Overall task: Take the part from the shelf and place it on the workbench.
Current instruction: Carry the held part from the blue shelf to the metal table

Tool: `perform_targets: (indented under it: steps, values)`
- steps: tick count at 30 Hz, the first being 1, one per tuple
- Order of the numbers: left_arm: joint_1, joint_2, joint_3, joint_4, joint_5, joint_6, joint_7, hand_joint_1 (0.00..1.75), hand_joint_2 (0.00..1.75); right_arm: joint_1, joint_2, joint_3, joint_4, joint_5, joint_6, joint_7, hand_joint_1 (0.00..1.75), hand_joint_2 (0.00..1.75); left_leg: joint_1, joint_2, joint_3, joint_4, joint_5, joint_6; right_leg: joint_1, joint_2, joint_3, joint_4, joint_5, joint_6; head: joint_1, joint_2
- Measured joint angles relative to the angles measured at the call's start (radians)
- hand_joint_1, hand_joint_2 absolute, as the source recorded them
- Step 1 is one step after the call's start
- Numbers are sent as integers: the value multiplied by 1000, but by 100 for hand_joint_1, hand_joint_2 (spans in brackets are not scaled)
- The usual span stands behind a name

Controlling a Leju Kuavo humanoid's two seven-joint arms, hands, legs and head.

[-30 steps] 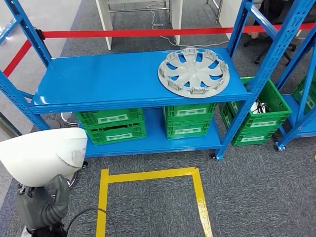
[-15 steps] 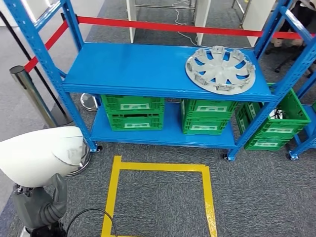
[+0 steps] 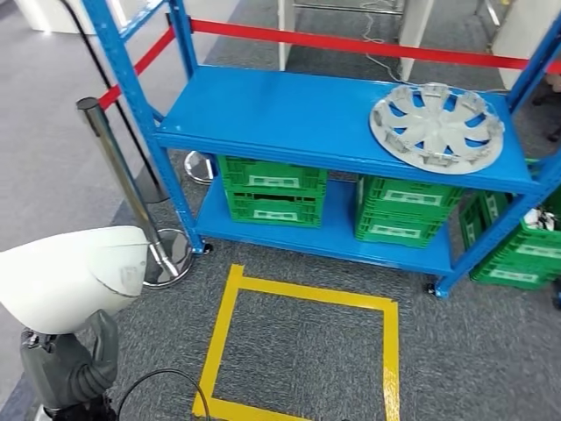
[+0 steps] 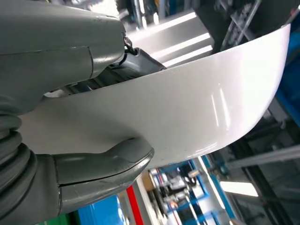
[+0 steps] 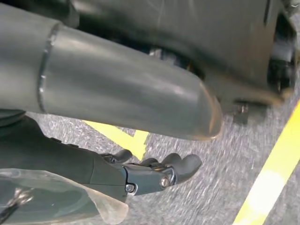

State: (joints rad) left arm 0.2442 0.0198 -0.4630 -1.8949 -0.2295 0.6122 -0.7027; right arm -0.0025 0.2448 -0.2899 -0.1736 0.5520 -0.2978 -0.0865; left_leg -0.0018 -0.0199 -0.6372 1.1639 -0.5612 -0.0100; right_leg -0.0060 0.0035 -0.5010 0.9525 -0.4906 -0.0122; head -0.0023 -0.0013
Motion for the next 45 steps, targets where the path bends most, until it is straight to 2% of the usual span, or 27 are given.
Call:
perform_targets:
  steps: [2, 3, 5, 7, 9, 11, 13, 15, 17, 18, 19, 20, 22, 24, 26, 28, 30, 32, 33, 34, 35, 37, 39, 41, 42, 43, 45]
  values:
    - [1, 0, 0, 0, -1, 0, 0, 175, 175, 1, 0, 0, 0, 0, 0, 1, 0, 0, 10, 8, -44, 99, -32, -12, 0, -31, -3, 1, -1, 1, 0, 0]
    - [1, 1, 0, 0, -1, 0, 0, 175, 175, 2, 0, 0, 0, 0, 0, 1, 0, 0, 14, 11, -41, 97, -20, -16, 0, -45, -4, 2, -2, 2, 0, 0]
    - [2, 1, 0, 0, -1, 0, 0, 175, 175, 1, 0, 0, 0, 1, 0, 2, 0, 0, 20, 32, 17, -13, 45, -21, -2, -70, -2, 6, -5, 8, -1, 0]
    - [1, 1, 0, 0, -1, 0, 0, 175, 175, 1, 0, 0, 0, 2, 0, 3, 0, 0, 15, 73, 77, -134, 87, -15, 2, -89, -3, 14, -12, 19, -1, 0]
    - [1, 1, 1, 0, -1, 1, 0, 175, 175, 0, 0, 1, 0, 3, 0, 4, 0, 0, 7, 85, 88, -168, 88, 0, 6, -106, -4, 19, -17, 30, -1, 0]
    - [4, 1, 2, 0, -1, 1, 0, 175, 175, -3, 0, 1, 0, 5, 0, 5, 0, 0, 7, 65, 83, -169, 92, 16, 3, -116, -4, 21, -22, 41, 0, 0]
    - [4, -1, 3, 0, 0, 0, 0, 175, 175, -4, 0, 3, 0, 8, 1, 6, 0, 0, 10, 46, 80, -173, 97, 30, -1, -75, -24, 66, -57, 51, 3, 0]
    - [2, -3, 4, 1, 0, -1, 0, 175, 175, -3, 0, 4, 0, 10, 2, 7, 0, 0, 10, 27, 76, -173, 101, 40, -3, -22, -83, 190, -124, 55, 6, 0]
    - [2, -4, 4, 1, 2, -4, 0, 175, 175, -2, -1, 4, 0, 11, 3, 9, 0, 0, 8, 3, 72, -173, 104, 44, -3, -7, -142, 308, -162, 53, 6, 0]
    - [2, -4, 4, 2, 4, -6, 0, 175, 175, -1, -1, 4, 0, 12, 3, 10, 0, 0, 7, -10, 72, -173, 105, 44, -3, -5, -150, 319, -152, 52, 6, 0]
    - [2, -4, 4, 2, 7, -7, 0, 175, 175, -1, -1, 5, 0, 13, 4, 11, 0, 0, 7, -25, 72, -173, 106, 43, -3, -2, -138, 288, -123, 49, 5, 0]
    - [1, -4, 4, 2, 9, -8, 0, 175, 175, -1, -1, 5, 0, 14, 4, 11, 0, 0, 7, -39, 73, -172, 107, 42, -4, 9, -110, 226, -84, 46, 6, 0]
    - [0, -4, 4, 2, 11, -9, 0, 175, 175, -1, -1, 6, 0, 15, 4, 12, 0, 0, 6, -66, 70, -170, 109, 36, -7, 56, -50, 91, -28, 39, 5, 0]
    - [0, -5, 4, 2, 13, -10, 0, 175, 175, -2, -1, 6, 0, 16, 4, 13, 0, 0, 6, -88, 61, -166, 114, 25, -8, 81, -22, 35, -18, 35, 5, 0]
    - [1, -5, 4, 2, 16, -12, 0, 175, 175, -3, 0, 6, 0, 19, 4, 14, 0, 0, 9, -106, 53, -163, 117, 14, -8, 60, -18, 32, -16, 29, 5, 0]
    - [1, -5, 4, 2, 20, -16, 0, 175, 175, -3, 0, 6, 0, 22, 5, 15, 0, 0, 8, -74, 35, -127, 94, 4, -10, 32, -15, 28, -13, 18, 0, 0]
    - [-2, -5, 3, 3, 25, -21, 0, 175, 175, -1, 1, 6, 0, 24, 5, 15, 0, 0, 8, -17, -13, -19, 33, -5, -10, 2, -13, 26, -13, 10, -5, 0]
    - [-3, -5, 3, 4, 30, -24, 0, 175, 175, 1, 1, 6, 0, 24, 5, 15, 0, 0, 11, 5, -65, 101, -16, -12, -7, -30, -13, 27, -15, 7, -6, 0]
    - [-2, -5, 3, 4, 32, -25, 0, 175, 175, 1, 1, 6, 0, 24, 5, 16, 0, 0, 13, 9, -73, 123, -17, -13, -6, -46, -13, 27, -16, 6, -6, 0]
    - [-2, -4, 3, 5, 33, -26, 0, 175, 175, 1, 1, 6, 0, 24, 5, 16, 0, 0, 14, 13, -61, 104, 1, -14, -6, -60, -11, 27, -18, 7, -6, 0]
    - [-2, -4, 3, 5, 33, -27, 0, 175, 175, 1, 1, 6, 0, 24, 5, 16, 0, 0, 14, 22, -31, 50, 32, -12, -6, -73, -9, 27, -19, 9, -6, 0]
    - [-3, -5, 3, 5, 33, -28, 0, 175, 175, 0, 1, 6, 0, 24, 6, 17, 0, 0, 7, 73, 42, -89, 84, -4, -2, -96, -3, 29, -26, 16, -7, 0]
    - [-5, -5, 4, 5, 32, -30, 0, 175, 175, 1, 1, 6, 0, 24, 6, 18, 0, 0, -1, 109, 71, -154, 95, 9, 5, -116, 0, 31, -31, 26, -7, 0]
    - [-5, -6, 4, 5, 33, -31, 0, 175, 175, -1, 1, 6, -1, 24, 6, 19, 0, 0, -4, 89, 65, -157, 95, 22, 6, -139, 3, 30, -35, 35, -6, 0]
    - [-4, -6, 4, 5, 33, -31, 0, 175, 175, -2, 1, 6, -1, 25, 7, 20, 0, 0, -3, 76, 64, -159, 97, 27, 5, -133, 2, 35, -43, 40, -5, 0]
    - [-5, -7, 5, 5, 32, -32, 0, 175, 175, -3, 1, 6, -1, 25, 7, 21, 0, 0, -1, 64, 64, -161, 100, 34, 3, -113, -5, 53, -59, 45, -3, 0]
    - [-6, -9, 6, 5, 32, -32, 0, 175, 175, -3, 0, 7, -1, 26, 8, 22, 0, 0, 3, 39, 62, -164, 105, 45, -1, -45, -54, 157, -118, 51, 3, 0]
